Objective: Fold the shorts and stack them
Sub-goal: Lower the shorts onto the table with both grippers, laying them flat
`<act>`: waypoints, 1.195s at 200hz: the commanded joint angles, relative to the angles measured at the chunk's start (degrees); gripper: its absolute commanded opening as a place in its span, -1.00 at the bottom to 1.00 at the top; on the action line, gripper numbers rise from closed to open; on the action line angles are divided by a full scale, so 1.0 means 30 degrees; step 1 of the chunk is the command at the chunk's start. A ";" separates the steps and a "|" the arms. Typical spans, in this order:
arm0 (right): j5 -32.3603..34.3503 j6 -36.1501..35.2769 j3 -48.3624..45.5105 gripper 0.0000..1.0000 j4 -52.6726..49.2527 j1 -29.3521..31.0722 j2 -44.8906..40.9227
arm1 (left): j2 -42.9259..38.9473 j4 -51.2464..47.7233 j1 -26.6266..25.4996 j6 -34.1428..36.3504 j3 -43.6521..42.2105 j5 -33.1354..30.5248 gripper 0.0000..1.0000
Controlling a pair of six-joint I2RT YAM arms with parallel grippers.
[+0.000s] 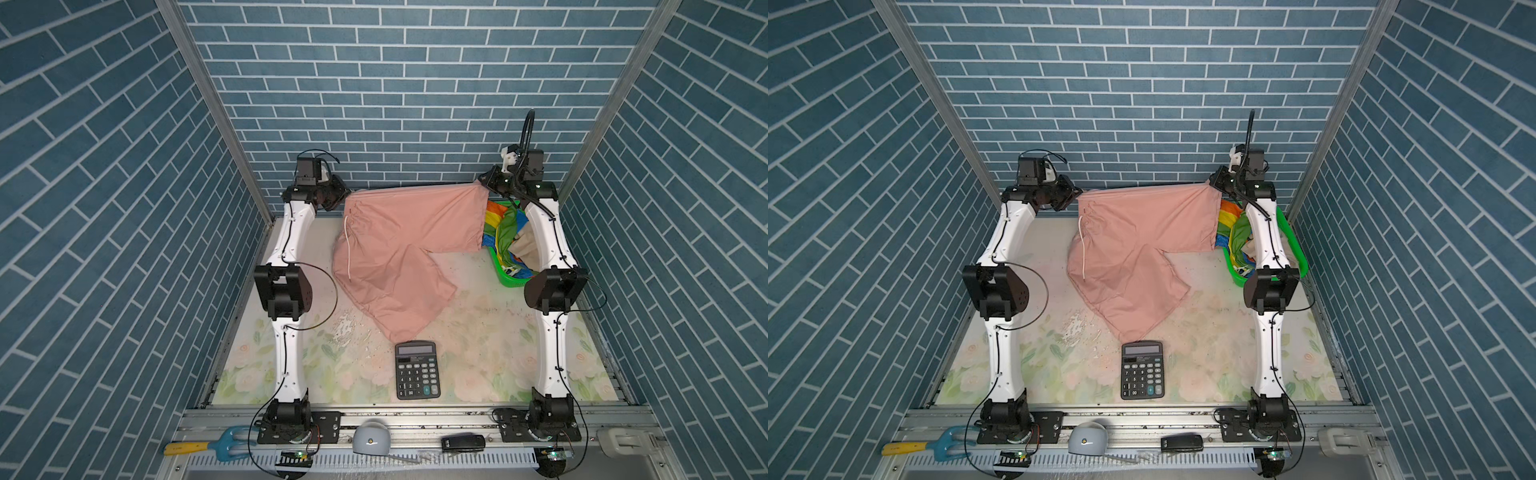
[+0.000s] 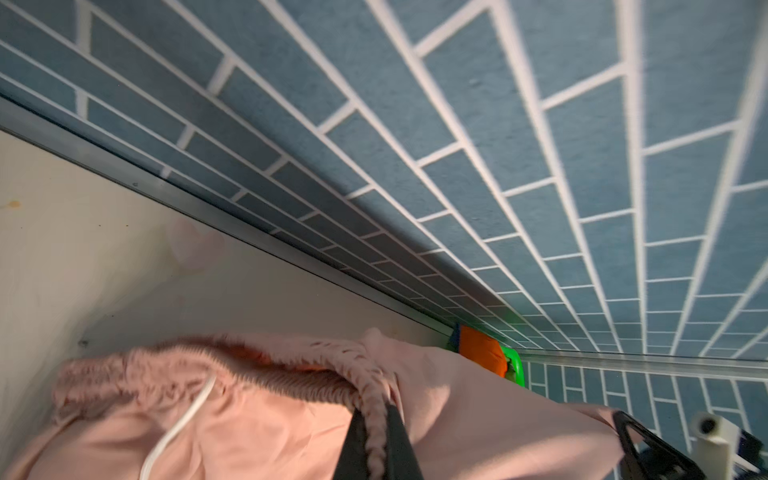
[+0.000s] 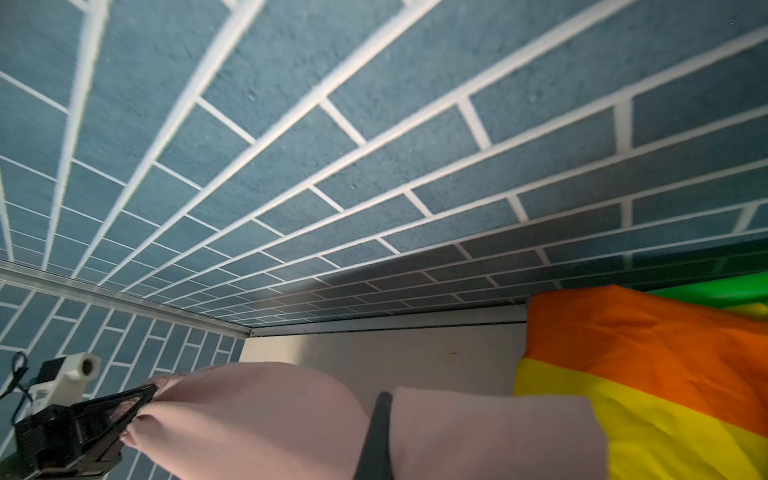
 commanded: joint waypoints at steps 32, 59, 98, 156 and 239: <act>0.3513 -0.2563 -0.0977 -1.00 -0.0662 0.0979 -0.1342 | 0.1564 0.1324 0.1757 0.0508 0.0717 -0.0876 -1.00; 0.4209 -0.2755 -0.4951 -1.00 -0.0840 0.2555 -0.3673 | 0.1522 0.1952 0.2344 0.0237 -0.0570 -0.0179 -0.95; 0.5273 -0.2587 -1.1878 -1.00 0.0321 0.5480 -0.8003 | 0.0492 0.2254 0.3435 0.0354 -0.3296 0.0397 -0.87; 0.6109 -0.0173 -2.1885 -1.00 0.3627 0.9822 -1.1741 | -0.1544 0.2360 0.4954 0.0972 -0.8468 0.0241 -0.81; 0.5219 0.1714 -2.6990 -1.00 0.5928 1.1899 -0.9888 | -0.1854 0.0235 0.5611 0.3527 -1.0522 -0.1254 -0.96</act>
